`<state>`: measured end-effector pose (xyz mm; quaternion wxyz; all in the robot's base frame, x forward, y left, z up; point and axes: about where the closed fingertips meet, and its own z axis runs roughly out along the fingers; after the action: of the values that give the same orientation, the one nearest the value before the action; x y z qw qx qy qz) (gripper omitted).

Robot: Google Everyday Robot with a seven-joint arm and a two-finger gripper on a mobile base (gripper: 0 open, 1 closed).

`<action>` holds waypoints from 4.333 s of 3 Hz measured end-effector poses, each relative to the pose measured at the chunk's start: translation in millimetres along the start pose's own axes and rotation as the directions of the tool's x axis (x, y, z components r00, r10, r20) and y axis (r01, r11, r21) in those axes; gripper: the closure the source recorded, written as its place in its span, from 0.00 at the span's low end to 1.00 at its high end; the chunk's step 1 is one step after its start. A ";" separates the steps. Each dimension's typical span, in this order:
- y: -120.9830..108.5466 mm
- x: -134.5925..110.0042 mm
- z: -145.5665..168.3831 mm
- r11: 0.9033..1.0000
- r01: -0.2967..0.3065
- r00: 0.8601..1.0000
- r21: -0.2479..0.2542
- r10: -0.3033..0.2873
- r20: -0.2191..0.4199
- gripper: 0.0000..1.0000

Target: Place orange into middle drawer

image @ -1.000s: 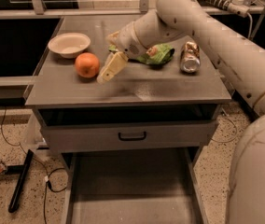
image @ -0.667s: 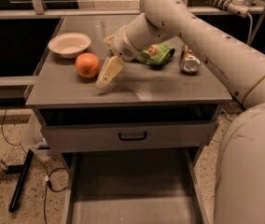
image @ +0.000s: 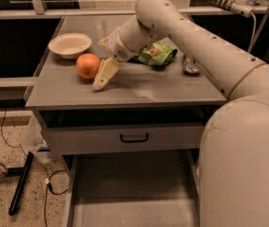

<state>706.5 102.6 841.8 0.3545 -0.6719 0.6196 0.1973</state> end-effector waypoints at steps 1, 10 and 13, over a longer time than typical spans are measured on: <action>-8.8 -16.6 -2.1 0.999 -0.012 0.999 -0.030 0.013 0.040 0.00; -3.5 3.2 -94.3 0.983 -0.010 0.999 0.183 0.001 0.049 1.00; 86.3 53.1 -153.8 0.948 -0.044 0.993 0.315 0.077 -0.093 1.00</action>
Offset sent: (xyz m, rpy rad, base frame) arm 0.0050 0.0090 0.0125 0.0314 0.0261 0.0193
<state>603.9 -43.5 887.6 0.4174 -0.5972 0.6811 0.0725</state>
